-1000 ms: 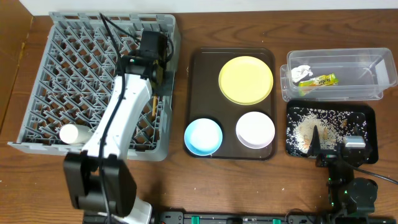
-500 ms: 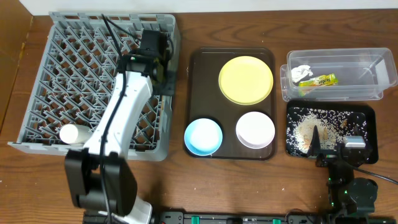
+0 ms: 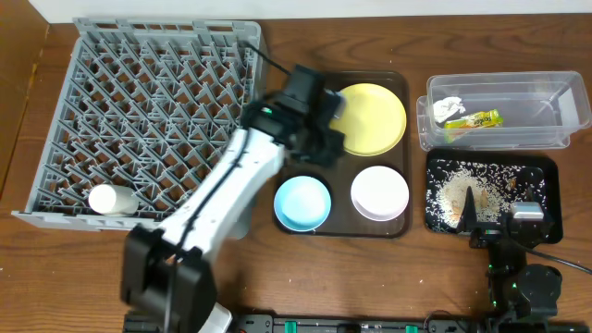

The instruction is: Sort waste into correct bins and load items into the dishwasher

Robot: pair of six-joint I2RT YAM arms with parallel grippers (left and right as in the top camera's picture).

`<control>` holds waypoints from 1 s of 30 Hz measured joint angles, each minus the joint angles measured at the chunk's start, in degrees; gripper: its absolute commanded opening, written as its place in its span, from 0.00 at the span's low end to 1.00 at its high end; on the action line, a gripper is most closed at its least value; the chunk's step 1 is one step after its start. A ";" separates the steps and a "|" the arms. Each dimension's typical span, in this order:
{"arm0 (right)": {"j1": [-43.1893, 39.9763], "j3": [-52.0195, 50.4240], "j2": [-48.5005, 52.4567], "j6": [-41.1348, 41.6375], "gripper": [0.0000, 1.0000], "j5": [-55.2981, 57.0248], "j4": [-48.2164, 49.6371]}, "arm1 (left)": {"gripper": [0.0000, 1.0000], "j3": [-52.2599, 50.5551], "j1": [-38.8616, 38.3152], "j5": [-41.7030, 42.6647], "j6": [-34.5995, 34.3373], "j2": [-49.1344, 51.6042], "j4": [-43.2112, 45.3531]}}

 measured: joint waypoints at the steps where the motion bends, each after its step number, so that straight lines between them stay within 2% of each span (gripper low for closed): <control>1: 0.00 0.00 0.00 0.00 0.99 0.00 0.00 | 0.57 -0.98 -0.61 1.20 -0.15 1.05 1.55; 6: 0.00 0.00 0.00 0.00 0.99 0.00 -0.02 | 0.57 -3.41 -1.75 8.15 -0.39 8.59 6.71; 11: 0.00 0.00 0.00 0.00 0.99 0.00 -0.02 | 0.56 -3.41 -2.64 11.10 -0.39 14.45 7.98; 13: 0.00 0.00 0.00 0.00 0.99 0.00 -0.02 | 0.51 -3.41 -3.19 12.24 -0.42 16.44 8.35; 16: 0.00 0.00 0.00 0.00 0.99 0.00 -0.02 | 0.30 -3.41 -4.22 13.42 -1.03 19.04 8.52; 18: 0.00 0.00 0.00 0.00 0.99 0.00 0.00 | 0.25 -3.45 -4.81 13.88 -0.63 19.98 8.83; 20: 0.00 0.00 0.00 0.00 0.99 0.00 -0.02 | 0.10 -3.52 -5.14 14.29 -1.07 20.15 9.46; 25: -0.02 0.00 0.00 0.00 0.99 0.00 -0.02 | 0.08 -3.45 -4.66 14.64 -1.81 20.15 8.70; 30: 0.00 0.00 0.00 0.00 0.99 0.00 -0.02 | 0.08 -0.79 -1.40 13.22 -2.40 19.52 2.08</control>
